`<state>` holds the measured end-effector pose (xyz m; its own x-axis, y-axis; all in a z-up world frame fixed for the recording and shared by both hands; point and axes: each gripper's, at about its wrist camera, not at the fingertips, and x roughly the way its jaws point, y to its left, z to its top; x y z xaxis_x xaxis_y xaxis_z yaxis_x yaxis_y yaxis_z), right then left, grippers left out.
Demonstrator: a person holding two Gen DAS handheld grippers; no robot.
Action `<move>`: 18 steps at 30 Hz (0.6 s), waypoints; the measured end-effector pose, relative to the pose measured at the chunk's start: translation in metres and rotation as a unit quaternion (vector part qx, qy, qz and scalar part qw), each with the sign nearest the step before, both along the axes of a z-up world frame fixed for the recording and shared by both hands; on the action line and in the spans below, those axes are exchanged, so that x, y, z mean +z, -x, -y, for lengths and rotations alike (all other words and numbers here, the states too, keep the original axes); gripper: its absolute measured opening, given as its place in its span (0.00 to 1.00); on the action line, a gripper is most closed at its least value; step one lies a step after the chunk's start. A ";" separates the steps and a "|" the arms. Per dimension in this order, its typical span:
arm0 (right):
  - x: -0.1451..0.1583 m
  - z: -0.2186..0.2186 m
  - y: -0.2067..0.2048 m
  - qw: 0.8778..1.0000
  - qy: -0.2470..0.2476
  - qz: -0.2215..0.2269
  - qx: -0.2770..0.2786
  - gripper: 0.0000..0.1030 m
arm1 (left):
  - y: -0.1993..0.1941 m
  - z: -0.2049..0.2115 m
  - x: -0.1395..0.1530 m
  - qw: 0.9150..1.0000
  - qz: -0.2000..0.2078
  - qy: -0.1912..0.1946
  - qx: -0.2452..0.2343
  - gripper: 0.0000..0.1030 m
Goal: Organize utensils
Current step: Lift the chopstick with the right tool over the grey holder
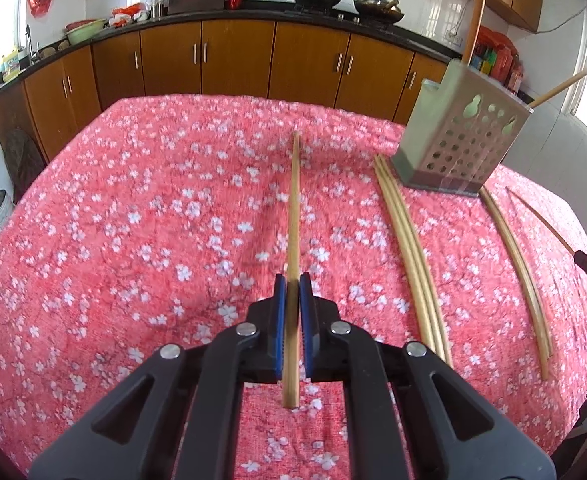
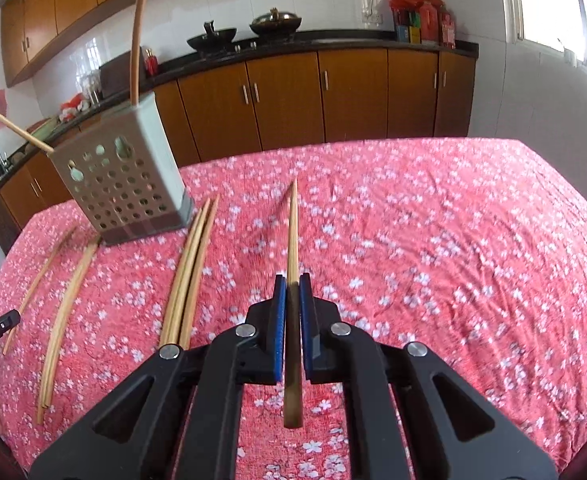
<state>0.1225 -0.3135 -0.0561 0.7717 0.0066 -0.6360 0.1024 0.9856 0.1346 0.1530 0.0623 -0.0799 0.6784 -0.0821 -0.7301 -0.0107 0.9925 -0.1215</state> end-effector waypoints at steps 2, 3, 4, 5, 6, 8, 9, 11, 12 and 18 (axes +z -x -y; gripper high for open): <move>0.008 0.005 -0.001 1.000 -0.005 0.013 -0.001 0.07 | 0.002 0.000 0.010 1.000 0.014 0.001 -0.002 0.08; 0.014 0.007 0.000 1.000 -0.007 0.020 -0.002 0.07 | 0.003 0.000 0.015 1.000 0.021 0.000 -0.002 0.08; 0.018 0.008 0.000 1.000 -0.009 0.027 -0.003 0.07 | 0.004 0.000 0.020 1.000 0.028 0.000 -0.003 0.08; 0.022 0.007 -0.001 0.999 -0.009 0.033 -0.003 0.07 | 0.005 0.000 0.027 0.999 0.037 0.000 -0.003 0.08; 0.025 0.008 -0.002 0.999 -0.010 0.038 -0.003 0.07 | 0.006 0.000 0.032 0.999 0.045 0.001 -0.004 0.08; 0.034 0.009 0.000 0.999 -0.012 0.052 -0.003 0.07 | 0.006 0.001 0.048 0.998 0.063 0.002 -0.004 0.08; 0.038 0.009 0.001 0.998 -0.012 0.059 -0.002 0.07 | 0.006 0.001 0.055 0.997 0.071 0.003 -0.004 0.08; 0.049 0.008 0.003 0.997 -0.010 0.075 -0.001 0.07 | 0.006 0.002 0.072 0.996 0.091 0.008 -0.004 0.08; 0.054 0.007 0.004 0.997 -0.010 0.083 0.000 0.07 | 0.007 0.002 0.081 0.995 0.100 0.010 -0.004 0.08; 0.081 0.003 0.007 0.993 -0.011 0.121 0.006 0.07 | 0.009 0.002 0.127 0.988 0.152 0.020 -0.004 0.08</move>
<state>0.1151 -0.3166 0.0251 0.9020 0.0284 -0.4307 0.0523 0.9833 0.1744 0.1441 0.0602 0.0471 0.8651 -0.1121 -0.4888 0.0393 0.9869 -0.1567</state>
